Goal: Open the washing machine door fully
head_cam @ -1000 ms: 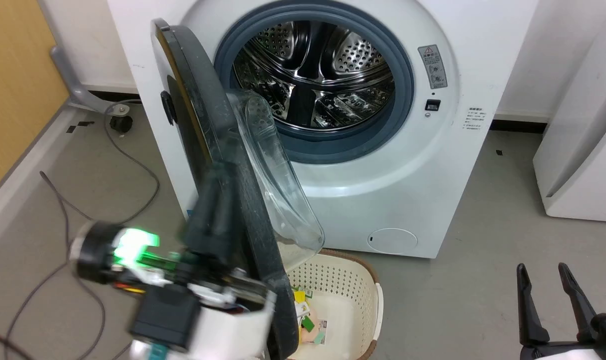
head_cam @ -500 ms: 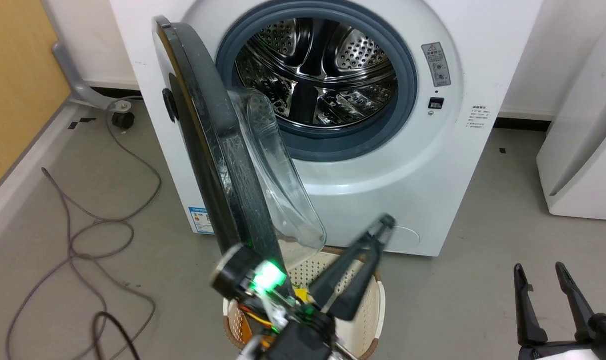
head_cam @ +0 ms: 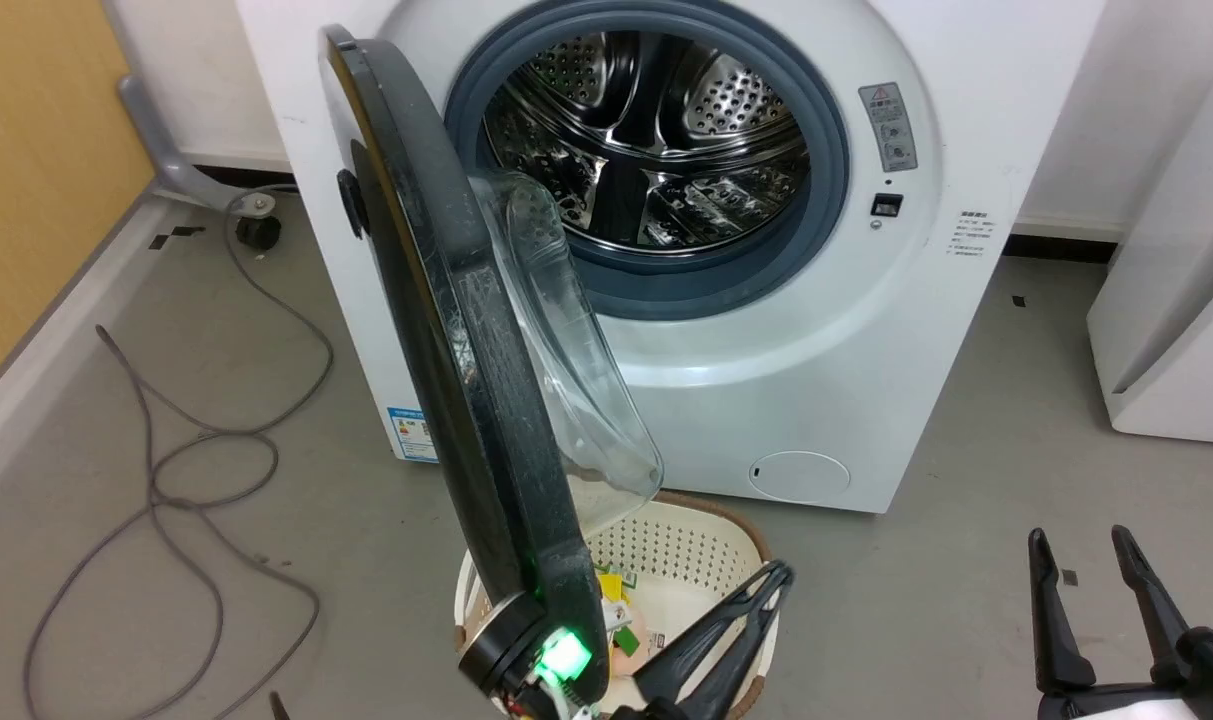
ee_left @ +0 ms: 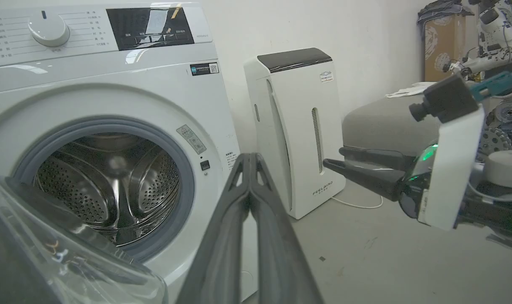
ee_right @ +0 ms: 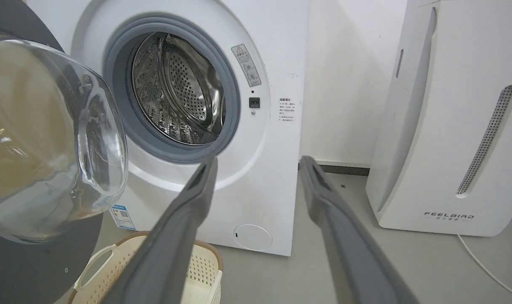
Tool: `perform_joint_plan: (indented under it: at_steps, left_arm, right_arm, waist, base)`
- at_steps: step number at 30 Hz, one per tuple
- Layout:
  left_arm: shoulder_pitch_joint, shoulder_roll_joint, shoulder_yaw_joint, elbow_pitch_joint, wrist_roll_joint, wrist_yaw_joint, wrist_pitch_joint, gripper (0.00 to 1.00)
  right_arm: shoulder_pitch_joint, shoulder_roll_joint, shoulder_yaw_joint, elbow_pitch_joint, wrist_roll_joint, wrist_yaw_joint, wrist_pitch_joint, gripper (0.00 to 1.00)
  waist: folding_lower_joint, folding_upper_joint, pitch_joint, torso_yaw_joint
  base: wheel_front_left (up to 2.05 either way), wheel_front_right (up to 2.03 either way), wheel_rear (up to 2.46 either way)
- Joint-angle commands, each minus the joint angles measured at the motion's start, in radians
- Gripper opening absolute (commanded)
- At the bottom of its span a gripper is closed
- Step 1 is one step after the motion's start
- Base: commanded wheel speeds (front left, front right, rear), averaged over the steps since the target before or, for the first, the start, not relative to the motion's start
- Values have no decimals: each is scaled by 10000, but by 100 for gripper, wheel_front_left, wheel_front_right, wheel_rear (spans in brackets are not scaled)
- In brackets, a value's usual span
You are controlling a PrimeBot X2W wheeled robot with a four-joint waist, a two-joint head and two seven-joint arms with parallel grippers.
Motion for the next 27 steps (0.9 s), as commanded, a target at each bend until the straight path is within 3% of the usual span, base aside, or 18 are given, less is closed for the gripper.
perform_joint_plan:
  at_steps: [1, 15, 27]
  left_arm:
    - [149, 76, -2, 83, -48, 68, -44, 0]
    - [485, 547, 1103, 1076, -637, 689, -44, 0]
    - [650, 706, 1442, 908, -780, 872, -44, 0]
  right_arm:
    - [152, 41, -8, 25, -10, 50, -43, 100]
    - [132, 41, -28, 150, -11, 50, -43, 100]
    - [176, 41, -44, 283, 42, 50, -43, 100]
  waist:
    - [0, 0, 13, 29]
    - [0, 0, 106, 446]
    - [0, 0, 134, 1460]
  base:
    - [0, 0, 0]
    - [0, 0, 0]
    - [0, 0, 0]
